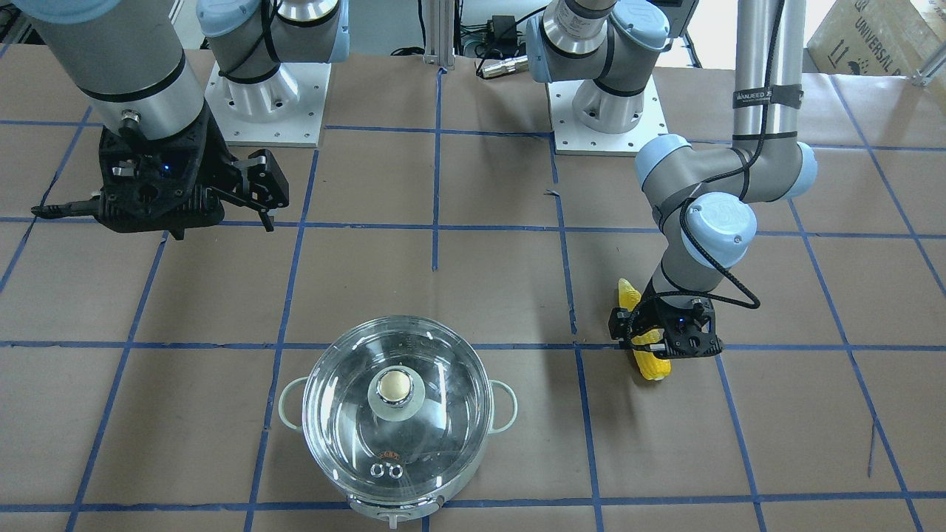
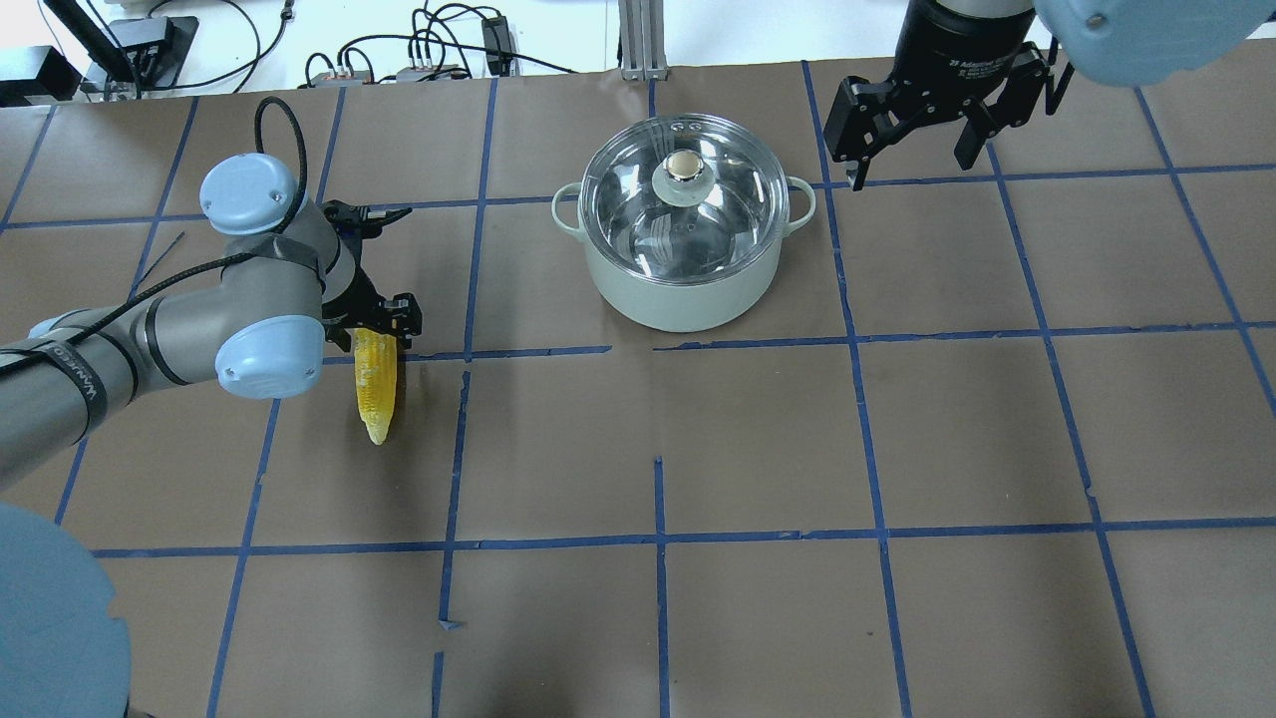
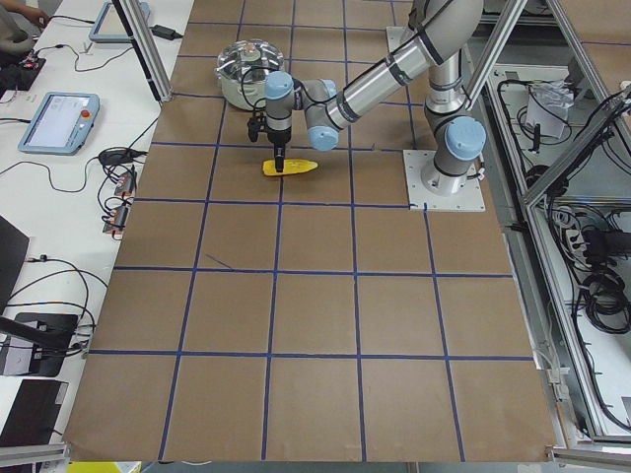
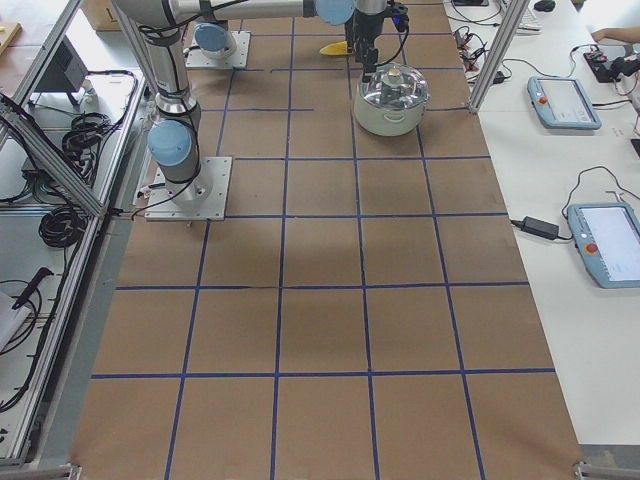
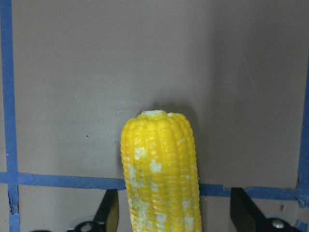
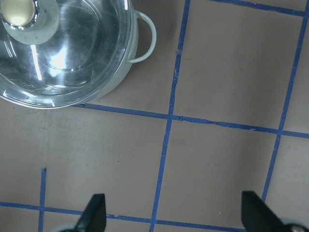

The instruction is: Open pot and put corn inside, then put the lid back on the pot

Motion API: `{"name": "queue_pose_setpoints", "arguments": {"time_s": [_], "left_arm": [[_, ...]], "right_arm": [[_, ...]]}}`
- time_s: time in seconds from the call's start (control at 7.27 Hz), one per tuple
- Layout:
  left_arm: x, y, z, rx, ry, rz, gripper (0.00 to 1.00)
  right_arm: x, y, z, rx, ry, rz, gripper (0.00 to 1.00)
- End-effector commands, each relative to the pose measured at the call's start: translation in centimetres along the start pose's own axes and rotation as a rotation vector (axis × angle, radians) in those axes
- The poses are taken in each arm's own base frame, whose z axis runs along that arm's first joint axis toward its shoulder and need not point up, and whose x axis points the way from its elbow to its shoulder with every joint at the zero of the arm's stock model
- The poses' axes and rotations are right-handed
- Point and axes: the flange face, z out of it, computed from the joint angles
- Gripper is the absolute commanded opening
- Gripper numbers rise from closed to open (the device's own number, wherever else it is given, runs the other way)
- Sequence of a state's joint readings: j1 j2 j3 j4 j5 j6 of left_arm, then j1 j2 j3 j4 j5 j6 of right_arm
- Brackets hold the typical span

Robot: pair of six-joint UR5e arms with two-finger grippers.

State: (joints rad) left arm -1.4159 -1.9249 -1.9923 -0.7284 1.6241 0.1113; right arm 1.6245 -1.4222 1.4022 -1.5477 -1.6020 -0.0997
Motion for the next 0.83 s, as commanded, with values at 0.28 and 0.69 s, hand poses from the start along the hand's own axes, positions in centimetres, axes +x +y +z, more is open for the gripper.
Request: {"name": "queue_pose_setpoints", "arguments": {"time_s": [0.28,0.69], "left_arm": [[-0.2,-0.4,-1.1,0.021,-0.009,-0.013,0.17],[-0.3,-1.5,-3.3,-0.001,-0.008,-0.015,0.17]], "right_arm": [[0.0,0.0,-0.2,0.003,0.0,0.0,1.0],[-2.6,-4.9,0.4,0.018,-0.002,0.233,1.0]]}}
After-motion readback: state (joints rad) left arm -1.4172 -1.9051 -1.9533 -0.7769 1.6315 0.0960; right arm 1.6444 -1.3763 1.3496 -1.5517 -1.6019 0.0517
